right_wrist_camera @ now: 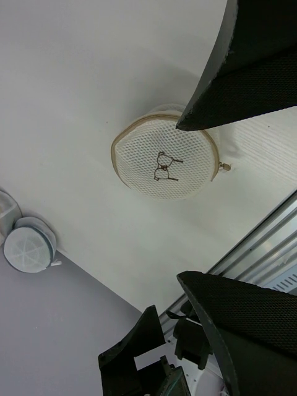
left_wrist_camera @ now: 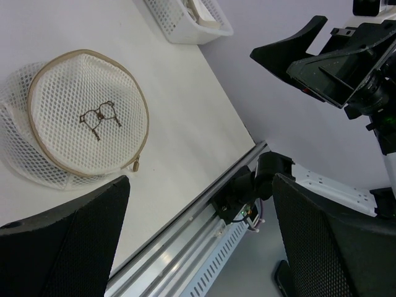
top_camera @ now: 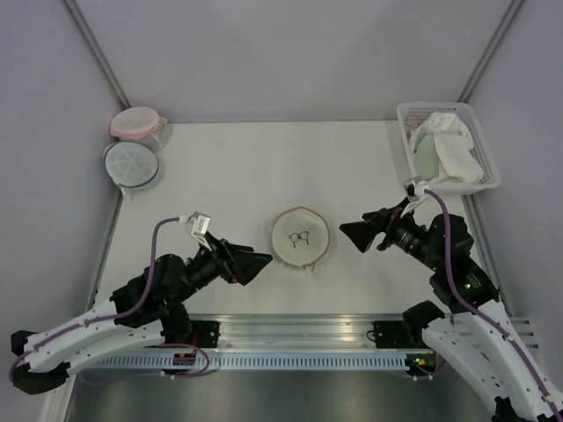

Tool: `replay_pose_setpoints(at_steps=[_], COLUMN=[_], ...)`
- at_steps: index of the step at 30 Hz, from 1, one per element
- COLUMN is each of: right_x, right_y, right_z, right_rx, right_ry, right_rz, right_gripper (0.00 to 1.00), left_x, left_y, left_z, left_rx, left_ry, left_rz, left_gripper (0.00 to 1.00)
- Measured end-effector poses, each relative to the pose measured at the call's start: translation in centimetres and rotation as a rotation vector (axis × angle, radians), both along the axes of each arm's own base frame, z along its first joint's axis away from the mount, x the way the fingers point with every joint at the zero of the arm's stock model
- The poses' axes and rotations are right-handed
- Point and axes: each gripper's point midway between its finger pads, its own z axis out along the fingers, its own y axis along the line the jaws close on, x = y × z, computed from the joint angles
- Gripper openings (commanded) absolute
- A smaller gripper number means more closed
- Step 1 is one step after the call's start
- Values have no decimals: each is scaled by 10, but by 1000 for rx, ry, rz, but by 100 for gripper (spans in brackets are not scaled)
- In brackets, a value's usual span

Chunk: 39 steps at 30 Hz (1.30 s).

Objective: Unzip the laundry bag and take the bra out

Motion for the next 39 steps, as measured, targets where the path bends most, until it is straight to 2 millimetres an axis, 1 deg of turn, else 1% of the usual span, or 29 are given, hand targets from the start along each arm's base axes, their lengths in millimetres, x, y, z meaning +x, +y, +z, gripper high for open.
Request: replay_pose_setpoints(at_steps=[6,11,13,14,16,18,22,25,29,32,36,39], right_x=[1,0,0,0,1,1,1,2,3,3,2,1], right_y=[3,4,5,5,6,7,8,9,11,12,12,12], right_z=[-9,-13,-15,-17,-20,-27,-44,-54,-63,-69,-75,-75], right_rx=[-11,-14,-14,-15,-16,-16,-19,-15,0,9,19,26], right_ry=[30,38,43,48,55,70,109,131,150,166,180,179], right_rz=[15,19,22,24,28,31,32,29,27,25,22,20], right_gripper=[98,98,98,98,98,98,98,98,98,98,98,98], left_x=[2,4,8,10,16,22,30,34,41,47,54,58], left_y=[2,3,4,4,3,0,-10,-20,-39,-52,-59,-61], left_z=[-2,-2,-5,-9,-24,-46,-99,-124,-140,-148,-155,-163], left_rx=[6,7,11,16,33,65,122,131,113,85,31,-8], left_ry=[2,1,8,20,53,90,189,261,311,341,392,450], left_rz=[16,27,49,65,102,130,176,201,213,225,271,316], left_gripper=[100,100,100,100,100,100,100,100,100,100,99,98])
